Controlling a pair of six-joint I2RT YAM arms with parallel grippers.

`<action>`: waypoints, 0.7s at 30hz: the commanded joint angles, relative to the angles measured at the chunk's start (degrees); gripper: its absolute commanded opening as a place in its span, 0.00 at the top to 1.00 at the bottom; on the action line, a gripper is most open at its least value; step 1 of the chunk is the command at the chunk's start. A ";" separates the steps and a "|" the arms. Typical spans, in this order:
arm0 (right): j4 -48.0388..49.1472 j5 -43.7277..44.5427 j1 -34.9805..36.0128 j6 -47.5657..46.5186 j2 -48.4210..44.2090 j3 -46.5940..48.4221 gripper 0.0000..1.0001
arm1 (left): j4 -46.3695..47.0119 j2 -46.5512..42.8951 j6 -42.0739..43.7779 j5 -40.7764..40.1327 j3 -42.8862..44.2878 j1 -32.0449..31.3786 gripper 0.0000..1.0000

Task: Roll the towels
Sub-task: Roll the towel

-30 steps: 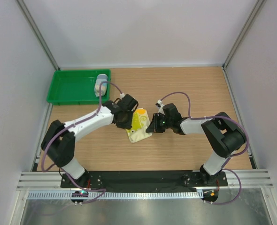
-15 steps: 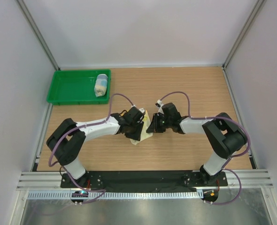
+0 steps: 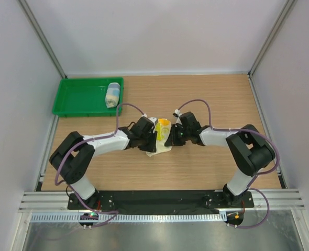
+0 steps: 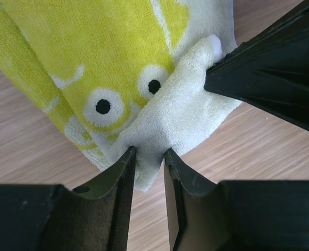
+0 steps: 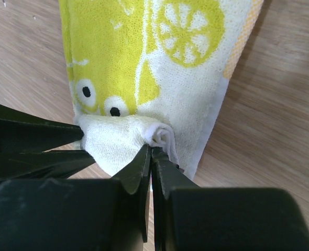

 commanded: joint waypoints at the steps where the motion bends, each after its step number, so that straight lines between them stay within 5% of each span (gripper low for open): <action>1: -6.27 5.61 -0.68 -3.60 3.11 1.99 0.92 | 0.24 1.02 1.94 -2.28 -2.57 1.84 0.69; 15: -15.76 4.82 -4.20 -7.99 12.96 23.88 0.88 | 1.56 2.34 -20.82 5.82 -3.98 -1.14 0.72; 21: -20.86 6.31 -6.21 -9.67 4.01 23.01 0.59 | 2.88 4.97 -28.55 3.71 -2.75 -1.41 0.72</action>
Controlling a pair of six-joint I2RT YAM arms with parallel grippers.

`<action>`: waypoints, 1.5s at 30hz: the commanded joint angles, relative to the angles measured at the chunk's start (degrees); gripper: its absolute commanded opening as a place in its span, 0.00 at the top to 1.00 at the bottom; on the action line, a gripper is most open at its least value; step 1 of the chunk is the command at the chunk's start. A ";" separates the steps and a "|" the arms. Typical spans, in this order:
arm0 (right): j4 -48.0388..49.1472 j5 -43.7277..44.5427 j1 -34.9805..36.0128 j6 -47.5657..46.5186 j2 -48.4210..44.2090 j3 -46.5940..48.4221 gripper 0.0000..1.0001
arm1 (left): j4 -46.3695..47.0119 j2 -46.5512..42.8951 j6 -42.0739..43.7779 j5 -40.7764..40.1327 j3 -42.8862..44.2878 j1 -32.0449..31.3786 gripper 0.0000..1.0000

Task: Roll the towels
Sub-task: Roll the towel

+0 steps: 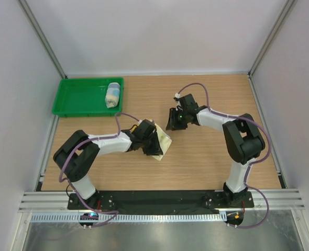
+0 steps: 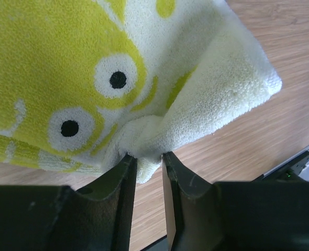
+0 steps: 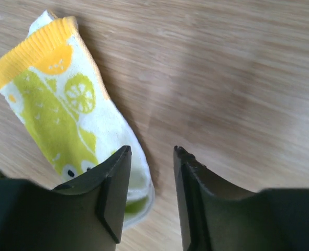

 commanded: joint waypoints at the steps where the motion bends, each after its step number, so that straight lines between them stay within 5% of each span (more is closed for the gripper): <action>1: -5.23 2.40 -2.04 -1.84 -9.09 -1.81 0.54 | -3.07 3.14 -6.42 -2.45 -0.41 -0.29 0.72; 2: -5.68 2.84 -3.09 -0.36 -14.07 -3.23 0.38 | -3.07 3.23 -7.21 -2.90 -0.23 -0.29 0.72; 5: -5.08 1.36 -7.75 5.43 -23.57 -11.13 0.28 | -1.49 3.75 -9.32 -2.73 0.39 -0.29 0.72; 12: 12.12 -9.11 -6.54 16.34 -32.49 -32.39 0.28 | 5.54 4.72 -11.96 1.57 0.56 -0.29 0.72; 22: 29.36 -12.18 -3.63 20.57 -21.07 -36.90 0.29 | 6.95 6.39 -10.29 7.63 1.53 -0.21 0.75; 30: 36.50 -11.66 -2.49 21.80 -12.19 -37.17 0.42 | 8.10 4.46 -9.33 10.54 0.04 -0.21 0.75; 38: 33.44 -10.52 -2.05 20.84 -10.42 -35.59 0.82 | 7.75 0.16 -6.17 9.05 -1.37 -0.47 0.71; 45: 14.04 -6.83 -0.91 15.39 -15.61 -27.87 0.89 | -9.03 -4.24 5.87 -13.77 6.79 -9.94 0.56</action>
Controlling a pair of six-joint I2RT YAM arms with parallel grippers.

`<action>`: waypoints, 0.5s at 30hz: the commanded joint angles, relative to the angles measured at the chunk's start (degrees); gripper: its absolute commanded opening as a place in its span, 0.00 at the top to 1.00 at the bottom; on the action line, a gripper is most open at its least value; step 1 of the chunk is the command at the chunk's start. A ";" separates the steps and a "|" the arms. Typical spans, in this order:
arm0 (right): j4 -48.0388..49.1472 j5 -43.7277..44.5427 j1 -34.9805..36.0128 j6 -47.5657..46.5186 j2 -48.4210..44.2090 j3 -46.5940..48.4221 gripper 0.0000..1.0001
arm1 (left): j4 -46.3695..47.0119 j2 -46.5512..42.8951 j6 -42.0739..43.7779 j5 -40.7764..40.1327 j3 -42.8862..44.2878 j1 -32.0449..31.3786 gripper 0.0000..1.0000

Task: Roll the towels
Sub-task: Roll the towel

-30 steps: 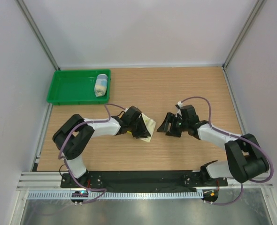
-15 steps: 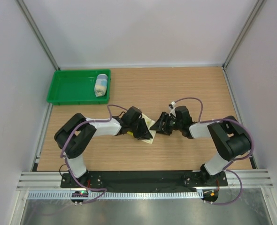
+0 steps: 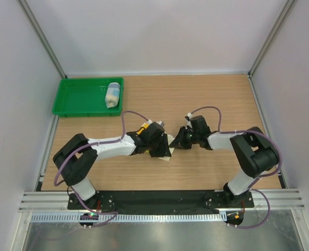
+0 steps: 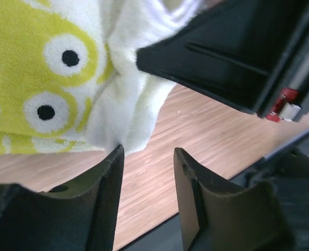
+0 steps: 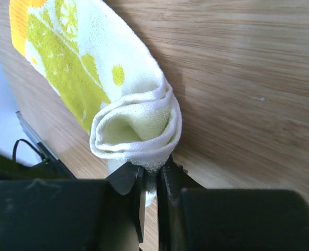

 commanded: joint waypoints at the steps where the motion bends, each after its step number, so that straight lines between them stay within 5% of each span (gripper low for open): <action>1: -13.96 5.11 0.76 -4.98 -3.72 4.30 0.89 | -10.87 -3.30 7.45 -19.11 4.94 -7.41 0.55; 11: -24.61 6.25 2.78 -6.92 -3.90 10.46 0.89 | -15.02 0.73 13.60 -55.25 11.80 -26.85 0.49; 15: -26.55 5.99 3.22 -7.01 -4.87 11.33 0.89 | -15.81 5.30 15.89 -60.12 15.66 -29.15 0.47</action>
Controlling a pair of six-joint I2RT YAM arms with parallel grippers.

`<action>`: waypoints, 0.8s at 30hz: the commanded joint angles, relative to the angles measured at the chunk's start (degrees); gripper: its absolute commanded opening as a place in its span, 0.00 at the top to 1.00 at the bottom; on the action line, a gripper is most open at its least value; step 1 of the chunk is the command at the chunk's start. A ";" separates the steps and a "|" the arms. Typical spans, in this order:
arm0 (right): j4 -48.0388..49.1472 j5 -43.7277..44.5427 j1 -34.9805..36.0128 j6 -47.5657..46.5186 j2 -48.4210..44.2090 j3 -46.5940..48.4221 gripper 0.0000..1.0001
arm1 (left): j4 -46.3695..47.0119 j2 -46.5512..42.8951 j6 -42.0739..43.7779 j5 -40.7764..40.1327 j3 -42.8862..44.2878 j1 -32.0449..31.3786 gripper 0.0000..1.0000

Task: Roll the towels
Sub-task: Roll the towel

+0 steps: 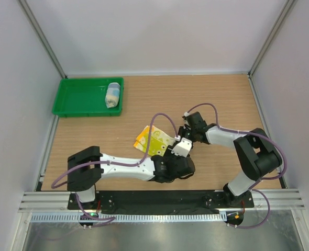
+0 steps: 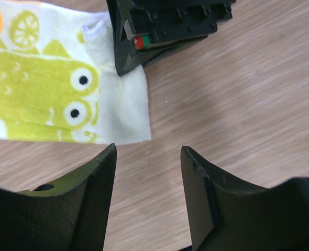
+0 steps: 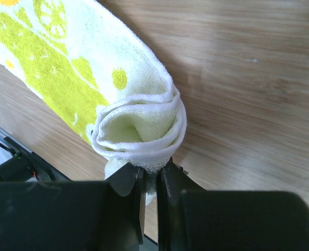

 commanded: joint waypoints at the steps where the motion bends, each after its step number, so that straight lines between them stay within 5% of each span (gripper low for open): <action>1: -3.86 0.22 0.44 -1.11 -2.81 2.38 0.89 | -2.02 4.34 3.69 -12.70 4.43 -0.91 0.46; 14: -5.01 -2.50 0.44 -0.58 -5.89 3.08 0.90 | 0.35 10.95 2.83 -13.67 3.83 -1.62 0.44; 24: -5.36 -5.05 0.53 0.21 -6.68 3.43 0.90 | 7.02 9.90 3.52 -12.35 -1.79 -1.62 0.58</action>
